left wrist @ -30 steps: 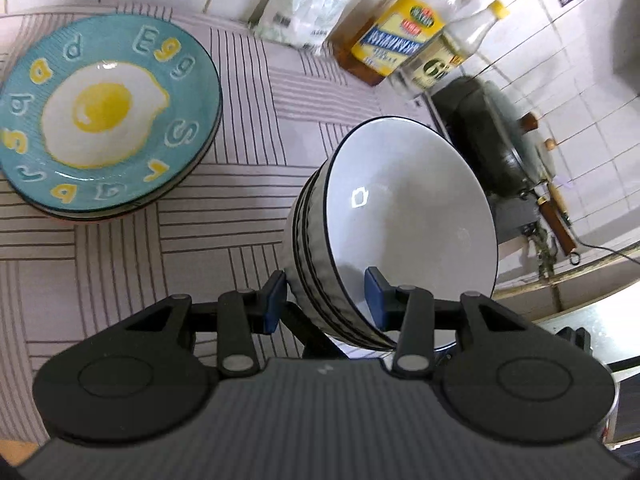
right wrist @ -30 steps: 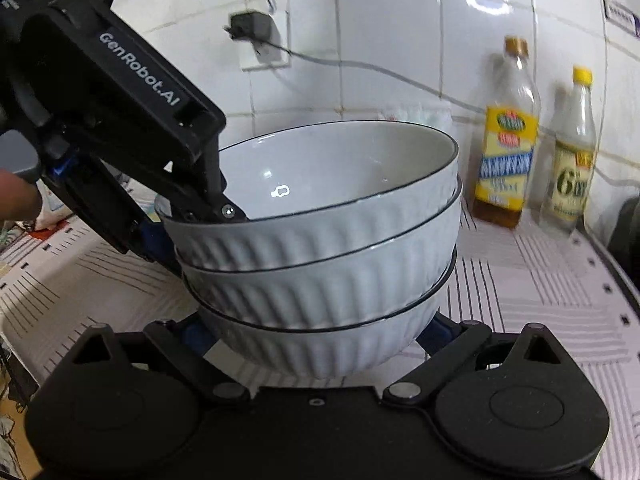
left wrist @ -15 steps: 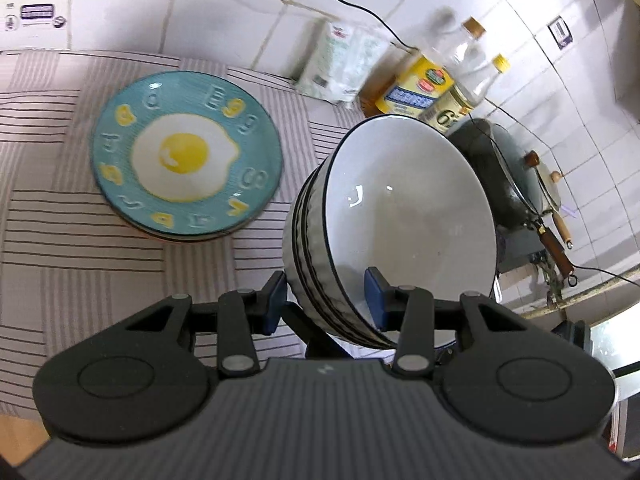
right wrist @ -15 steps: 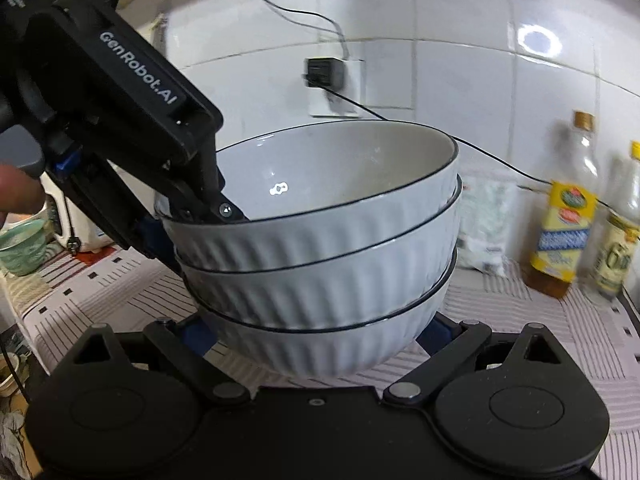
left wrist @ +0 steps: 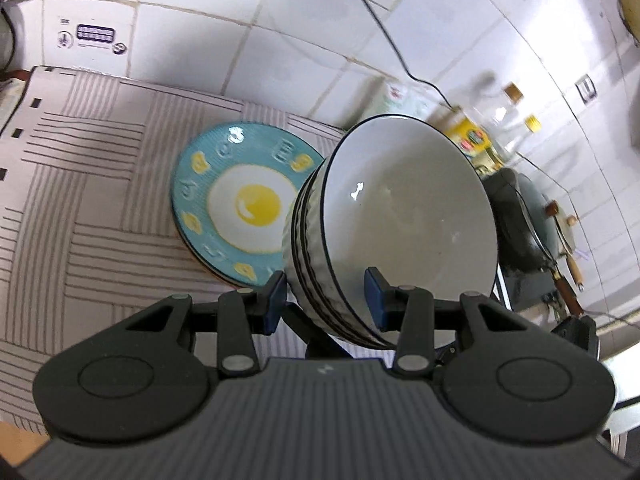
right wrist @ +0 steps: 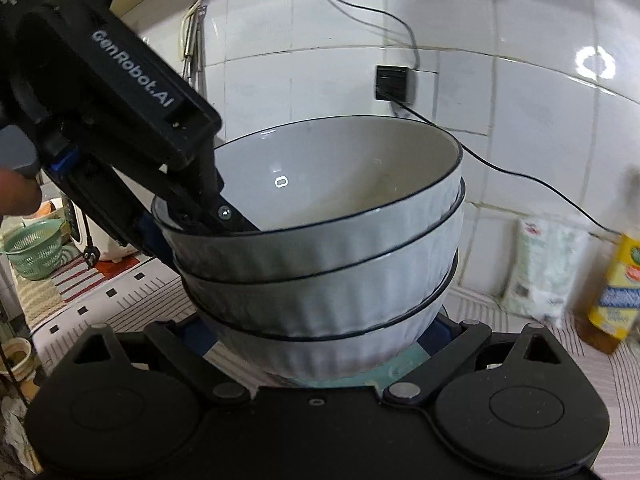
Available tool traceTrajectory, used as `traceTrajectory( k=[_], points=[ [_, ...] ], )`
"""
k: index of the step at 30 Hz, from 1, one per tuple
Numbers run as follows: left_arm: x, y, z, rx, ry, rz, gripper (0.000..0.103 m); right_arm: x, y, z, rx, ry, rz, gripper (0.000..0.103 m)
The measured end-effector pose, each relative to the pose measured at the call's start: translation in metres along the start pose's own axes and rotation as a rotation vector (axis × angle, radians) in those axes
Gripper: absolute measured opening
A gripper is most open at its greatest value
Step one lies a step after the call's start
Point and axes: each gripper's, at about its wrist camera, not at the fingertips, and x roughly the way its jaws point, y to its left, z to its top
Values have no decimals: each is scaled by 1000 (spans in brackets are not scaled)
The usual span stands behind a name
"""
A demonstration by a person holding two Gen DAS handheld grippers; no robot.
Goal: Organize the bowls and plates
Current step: 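Carry the bowl stack onto the plate stack and lower it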
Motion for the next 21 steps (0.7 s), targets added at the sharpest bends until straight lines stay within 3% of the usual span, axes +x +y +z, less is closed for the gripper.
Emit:
traceTrajectory(
  k=[8,21],
  points=[
    [31,37,28,-17,11,31,40,53,-2,6,-2,45,20,100],
    [86,78,35,-39,72,68,41,105,-11,-17,26,175,37,100]
  ],
)
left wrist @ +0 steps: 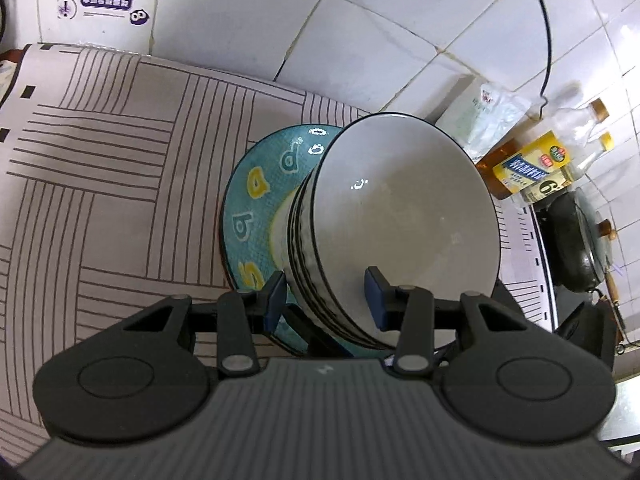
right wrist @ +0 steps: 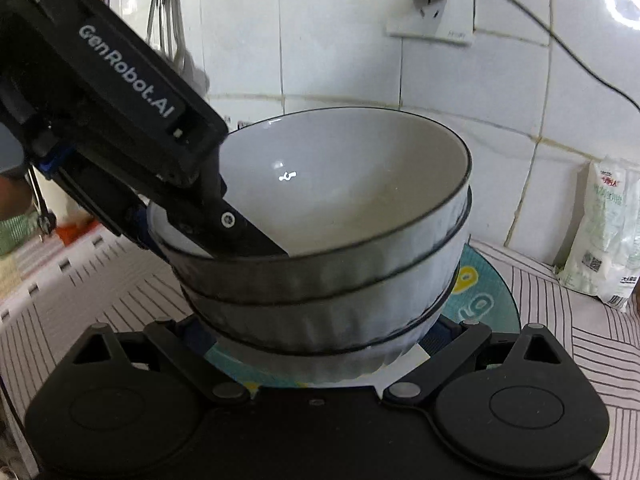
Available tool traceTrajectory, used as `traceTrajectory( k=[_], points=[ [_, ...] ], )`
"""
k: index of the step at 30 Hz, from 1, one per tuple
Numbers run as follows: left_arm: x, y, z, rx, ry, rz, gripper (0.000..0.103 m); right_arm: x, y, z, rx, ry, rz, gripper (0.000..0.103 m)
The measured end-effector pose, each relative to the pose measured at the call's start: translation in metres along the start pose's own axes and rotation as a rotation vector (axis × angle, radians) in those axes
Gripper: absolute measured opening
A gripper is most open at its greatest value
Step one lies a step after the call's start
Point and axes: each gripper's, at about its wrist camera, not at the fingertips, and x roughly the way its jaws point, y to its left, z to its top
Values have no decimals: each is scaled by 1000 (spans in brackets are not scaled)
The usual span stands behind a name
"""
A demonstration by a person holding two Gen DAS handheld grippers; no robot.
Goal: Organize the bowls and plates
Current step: 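Carry the bowl stack onto the plate stack and lower it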
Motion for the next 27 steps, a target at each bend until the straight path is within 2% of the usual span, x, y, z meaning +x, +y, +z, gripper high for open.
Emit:
traceTrajectory(
  k=[6,10,16,19,22,24,27],
  points=[
    [12,-4,-2,16,-21,56,41,11,-6,-3,8,52,-7,99],
    [11,-5,-4,25,-36,67,41,12,-7,-3,17,61,0,99],
    [10,-9,-8,-10,-66,96,40,20,-12,3,21,97,-8,101],
    [11,-18,-3,-21,-46,150,40,21,-2,14,-3,173,-87,103],
    [10,-23,-2,-33,-55,190,39,15,4,23,-23,226,-106,103],
    [3,-28,-4,-30,-64,244,40,3,3,24,8,217,-112,103],
    [-23,-43,-7,38,-111,296,49,-22,6,20,56,199,-117,103]
  ],
)
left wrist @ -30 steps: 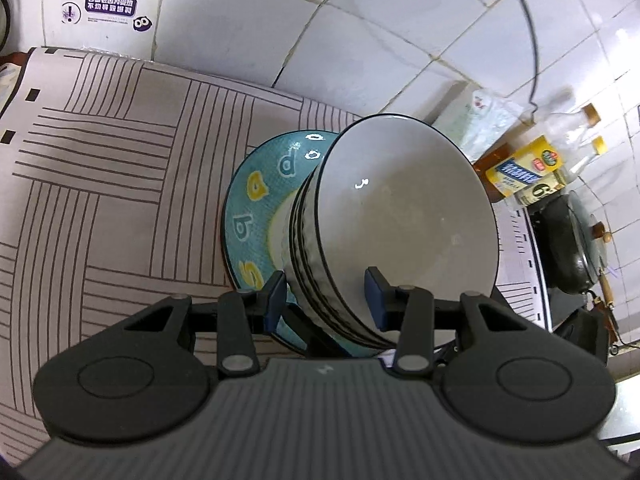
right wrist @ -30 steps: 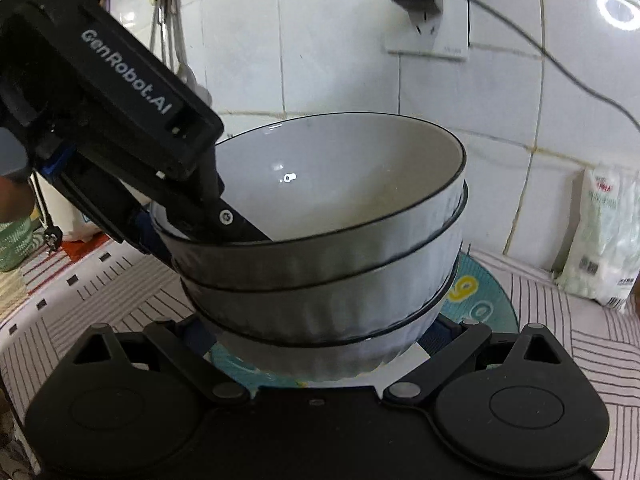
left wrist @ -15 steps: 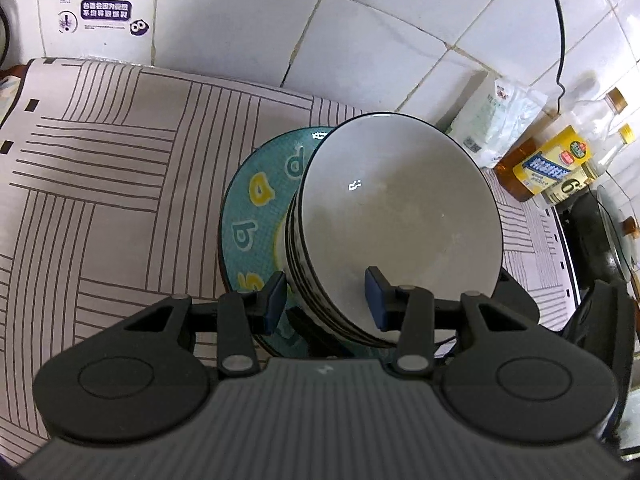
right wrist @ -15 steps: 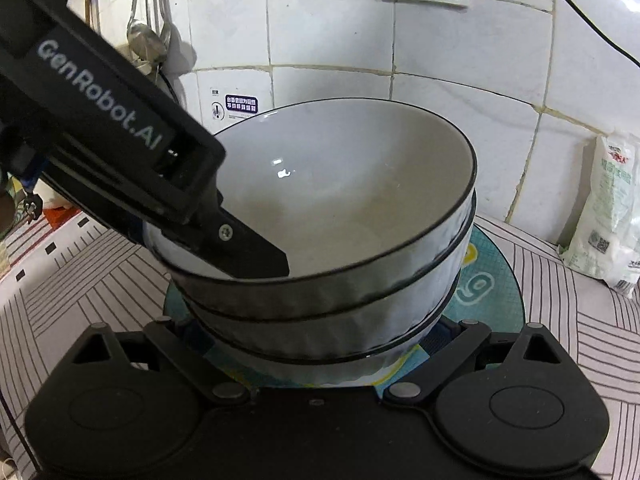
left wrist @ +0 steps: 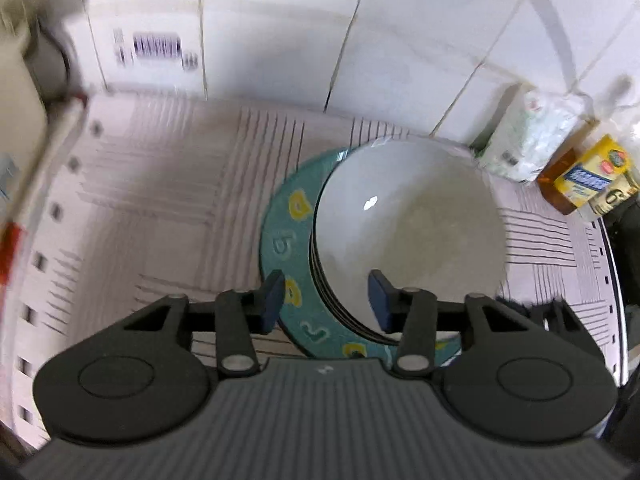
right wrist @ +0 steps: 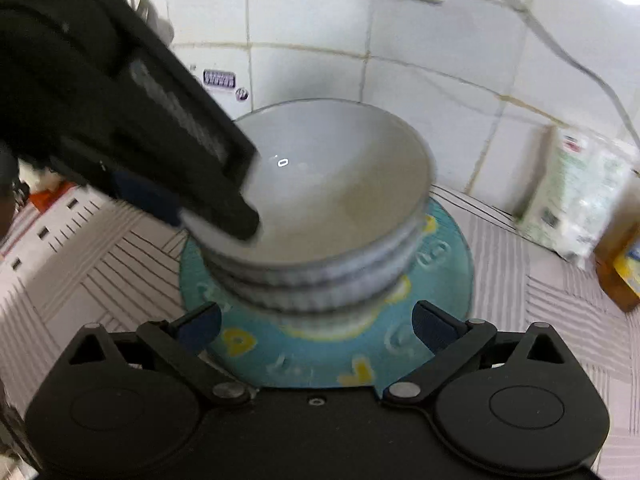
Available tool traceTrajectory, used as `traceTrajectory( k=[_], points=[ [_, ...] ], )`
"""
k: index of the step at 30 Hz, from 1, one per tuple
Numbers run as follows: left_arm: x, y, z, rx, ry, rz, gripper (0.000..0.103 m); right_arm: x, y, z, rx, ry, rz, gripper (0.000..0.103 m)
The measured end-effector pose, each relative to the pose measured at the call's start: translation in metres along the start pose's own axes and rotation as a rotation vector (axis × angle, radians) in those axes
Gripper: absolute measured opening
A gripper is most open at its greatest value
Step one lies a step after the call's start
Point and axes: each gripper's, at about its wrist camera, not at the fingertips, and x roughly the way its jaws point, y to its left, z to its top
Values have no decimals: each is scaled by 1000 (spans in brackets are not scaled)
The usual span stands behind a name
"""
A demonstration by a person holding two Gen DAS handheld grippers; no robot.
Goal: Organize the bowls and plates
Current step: 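Carry the bowl stack onto the plate stack and lower it, then open the left gripper and withdraw from the bowls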
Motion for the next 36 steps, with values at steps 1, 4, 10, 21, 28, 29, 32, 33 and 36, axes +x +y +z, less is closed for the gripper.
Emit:
traceTrajectory(
  k=[1,4,10,21,28,29,32,33,36],
  points=[
    [-11,-1,-1,9,-12,4,54,-9,0,-3,18,-8,3,103],
    [-39,-6,-5,54,-14,5,55,-32,-1,-12,63,-19,20,103],
    [-88,-15,-22,102,-50,31,55,-60,1,-27,157,3,17,103],
    [-154,-22,-56,116,-57,50,62,-133,-8,-31,233,22,-168,103],
    [-189,-24,-75,142,-86,25,78,-194,-10,-35,247,-71,-296,103],
    [-193,-24,-77,143,-90,27,79,-202,-8,-36,244,-87,-298,103],
    [-200,-23,-85,147,-100,27,82,-221,-2,-34,236,-108,-323,103],
    [-203,-23,-88,147,-105,29,84,-228,0,-35,234,-113,-332,103],
    [-212,-19,-96,136,-122,41,86,-242,6,-36,237,-123,-350,103]
  ],
)
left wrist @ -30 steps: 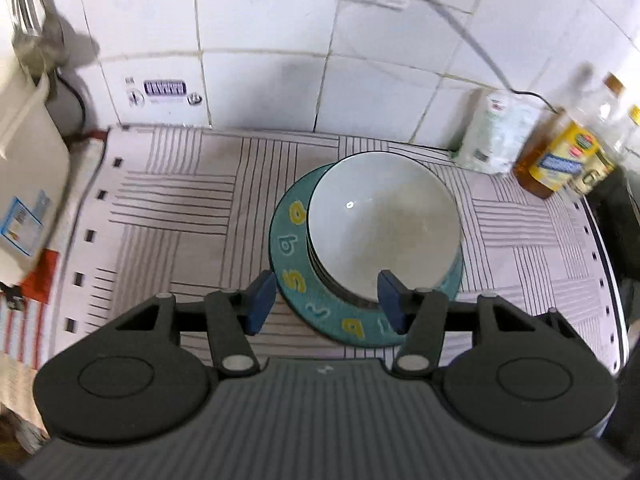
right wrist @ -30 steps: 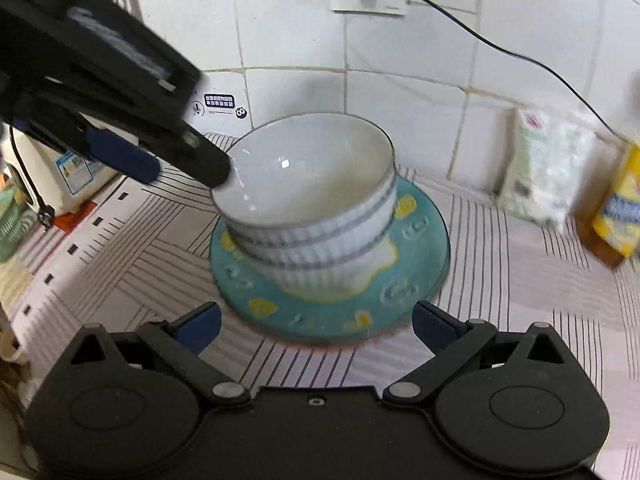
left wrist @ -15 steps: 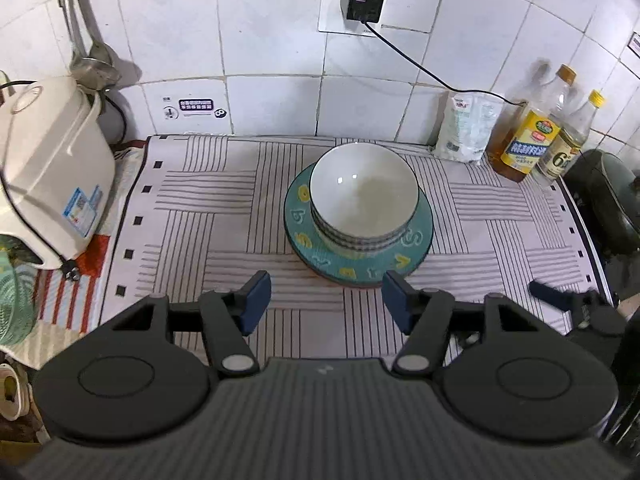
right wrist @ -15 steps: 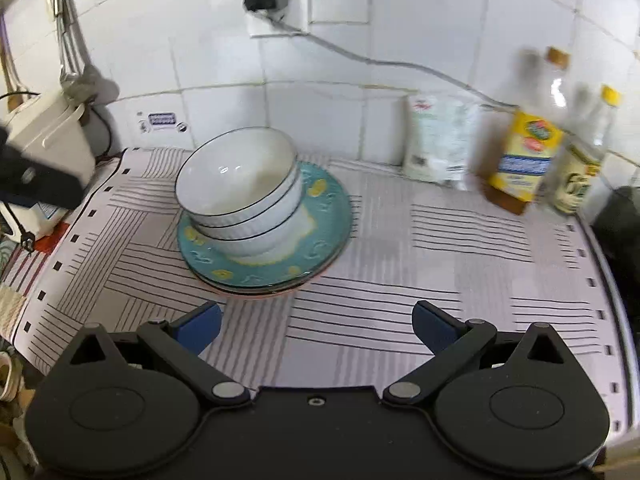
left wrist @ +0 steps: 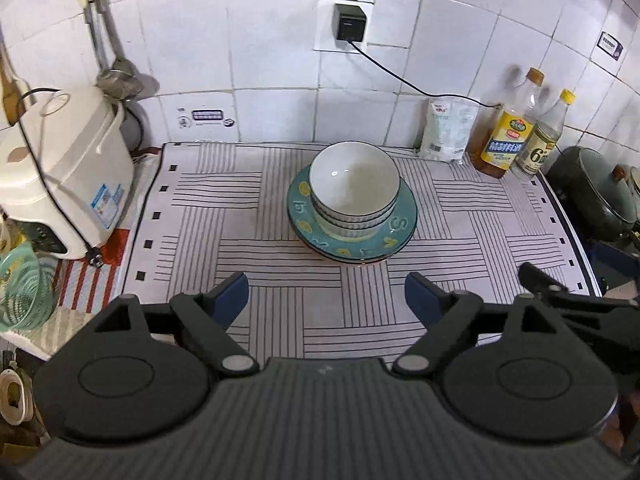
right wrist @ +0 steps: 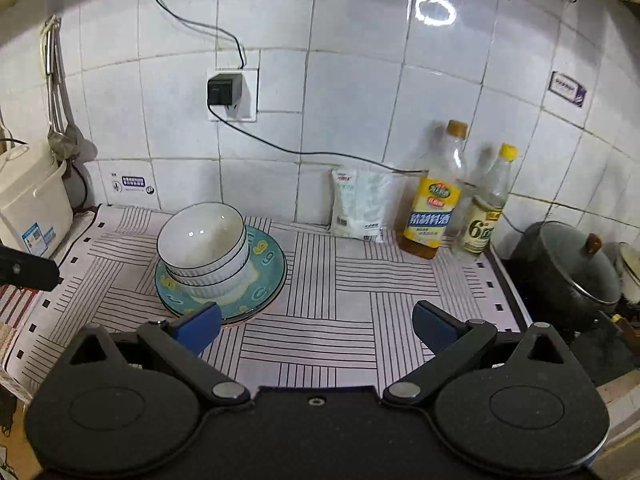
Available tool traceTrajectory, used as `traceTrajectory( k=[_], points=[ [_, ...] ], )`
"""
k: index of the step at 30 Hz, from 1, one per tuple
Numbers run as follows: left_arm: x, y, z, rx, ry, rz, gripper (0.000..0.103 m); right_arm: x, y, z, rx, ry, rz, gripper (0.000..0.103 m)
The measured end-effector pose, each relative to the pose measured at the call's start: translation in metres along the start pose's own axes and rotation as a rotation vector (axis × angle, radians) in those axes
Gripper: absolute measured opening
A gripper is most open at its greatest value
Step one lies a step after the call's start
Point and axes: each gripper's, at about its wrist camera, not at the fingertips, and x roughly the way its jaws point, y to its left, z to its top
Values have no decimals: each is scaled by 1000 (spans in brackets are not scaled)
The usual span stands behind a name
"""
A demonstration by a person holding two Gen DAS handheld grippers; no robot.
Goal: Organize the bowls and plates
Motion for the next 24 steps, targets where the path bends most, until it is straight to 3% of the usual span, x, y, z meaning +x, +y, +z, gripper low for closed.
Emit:
traceTrajectory(
  k=[2,8,16,24],
  points=[
    [-6,3,-6,-5,-12,-3,93,-9,1,-2,5,-12,0,103],
    [-17,4,-22,3,-33,21,98,-32,-3,-12,53,-65,-11,103],
    [-32,-2,-41,50,-130,65,99,-45,-5,-21,95,-10,7,103],
    [-38,-3,-56,40,-149,50,99,-59,-2,-34,67,8,30,103]
  ],
)
